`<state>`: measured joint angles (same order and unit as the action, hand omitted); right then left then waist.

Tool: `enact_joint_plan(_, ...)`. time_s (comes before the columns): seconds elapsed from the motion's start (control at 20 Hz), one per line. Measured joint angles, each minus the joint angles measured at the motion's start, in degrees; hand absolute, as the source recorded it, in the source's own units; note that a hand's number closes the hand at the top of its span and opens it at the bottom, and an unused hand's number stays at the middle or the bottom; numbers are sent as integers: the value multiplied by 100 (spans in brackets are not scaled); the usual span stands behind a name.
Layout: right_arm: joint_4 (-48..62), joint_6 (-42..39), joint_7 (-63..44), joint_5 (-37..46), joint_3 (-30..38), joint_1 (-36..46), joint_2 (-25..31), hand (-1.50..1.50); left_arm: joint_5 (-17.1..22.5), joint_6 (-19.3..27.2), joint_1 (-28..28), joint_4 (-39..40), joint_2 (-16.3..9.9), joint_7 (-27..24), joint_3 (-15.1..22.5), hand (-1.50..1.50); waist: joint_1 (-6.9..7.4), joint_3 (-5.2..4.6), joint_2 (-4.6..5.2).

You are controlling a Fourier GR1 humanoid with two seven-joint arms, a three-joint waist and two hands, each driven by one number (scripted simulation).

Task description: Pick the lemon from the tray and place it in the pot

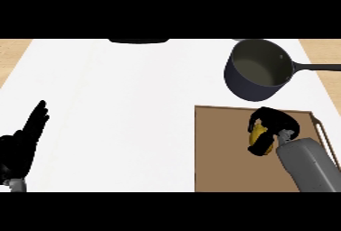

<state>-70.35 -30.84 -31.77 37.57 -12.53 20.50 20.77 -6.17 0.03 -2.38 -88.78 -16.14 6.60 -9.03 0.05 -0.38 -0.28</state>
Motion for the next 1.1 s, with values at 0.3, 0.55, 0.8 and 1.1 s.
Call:
enact_joint_plan(0.3,-430,89,1223,265,-620,-156,51,150,-67,2,82,82,58,-16,18,0,8,27,13)
enact_joint_plan(0.55,-1139,280,2340,552,-1310,-396,248,150,-99,22,102,41,83,60,26,0,-5,37,10)
enact_joint_plan(0.8,-1686,774,2771,962,-1375,-712,484,150,-79,-37,134,-108,72,236,-6,0,-16,39,16)
enact_joint_plan(1.1,-2744,1525,2782,1273,-914,-856,767,150,-66,-39,9,-248,61,302,-74,0,-70,40,-4)
